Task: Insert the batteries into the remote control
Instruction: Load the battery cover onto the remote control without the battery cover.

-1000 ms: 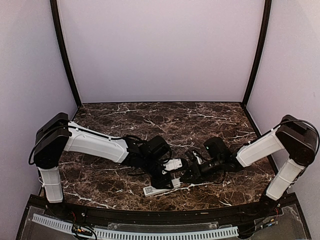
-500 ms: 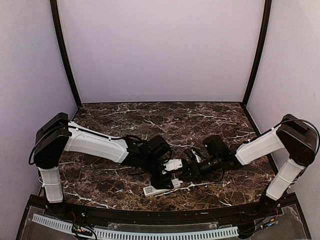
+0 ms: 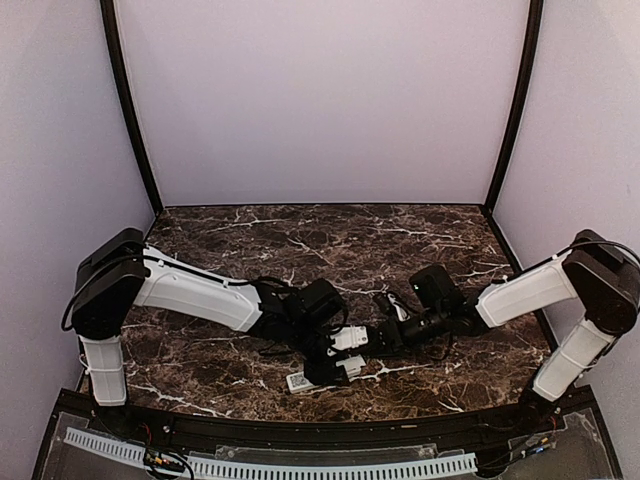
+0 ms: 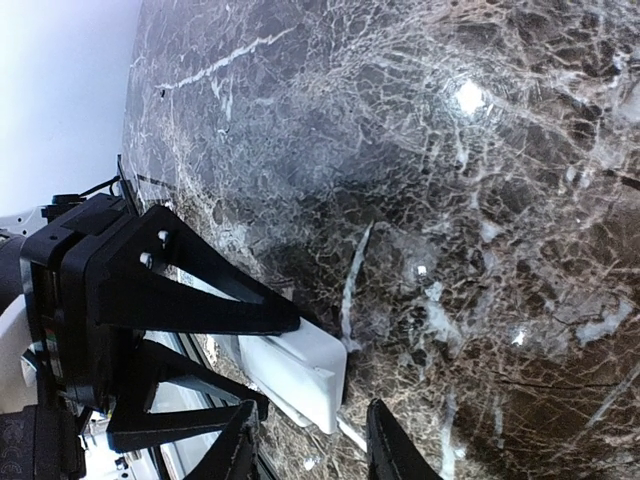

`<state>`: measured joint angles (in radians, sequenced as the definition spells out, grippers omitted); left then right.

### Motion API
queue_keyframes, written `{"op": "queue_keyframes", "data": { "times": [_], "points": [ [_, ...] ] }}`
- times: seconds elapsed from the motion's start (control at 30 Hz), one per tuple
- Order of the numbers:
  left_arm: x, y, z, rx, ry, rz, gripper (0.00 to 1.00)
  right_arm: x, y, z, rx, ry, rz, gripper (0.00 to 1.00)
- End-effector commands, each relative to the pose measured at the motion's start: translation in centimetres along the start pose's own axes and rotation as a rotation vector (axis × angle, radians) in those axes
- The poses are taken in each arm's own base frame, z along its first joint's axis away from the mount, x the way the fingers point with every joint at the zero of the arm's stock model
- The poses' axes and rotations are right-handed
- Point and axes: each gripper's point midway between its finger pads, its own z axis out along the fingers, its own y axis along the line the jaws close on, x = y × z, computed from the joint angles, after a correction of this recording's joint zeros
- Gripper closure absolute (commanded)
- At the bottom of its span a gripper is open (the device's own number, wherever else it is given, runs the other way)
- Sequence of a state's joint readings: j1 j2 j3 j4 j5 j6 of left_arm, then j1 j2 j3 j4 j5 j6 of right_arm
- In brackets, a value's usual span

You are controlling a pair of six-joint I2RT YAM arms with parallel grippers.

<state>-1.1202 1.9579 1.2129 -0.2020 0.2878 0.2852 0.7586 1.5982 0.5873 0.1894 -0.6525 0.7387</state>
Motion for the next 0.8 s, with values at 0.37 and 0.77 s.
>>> {"op": "queue_keyframes", "data": {
  "times": [0.37, 0.77],
  "points": [
    [0.0, -0.1, 0.5, -0.006, 0.004, -0.008, 0.51, -0.3, 0.0, -0.4, -0.003, -0.025, -0.010, 0.66],
    [0.7, -0.4, 0.6, -0.002, 0.023, -0.015, 0.61, 0.9, -0.5, 0.5, -0.053, 0.020, 0.038, 0.72]
  ]
}}
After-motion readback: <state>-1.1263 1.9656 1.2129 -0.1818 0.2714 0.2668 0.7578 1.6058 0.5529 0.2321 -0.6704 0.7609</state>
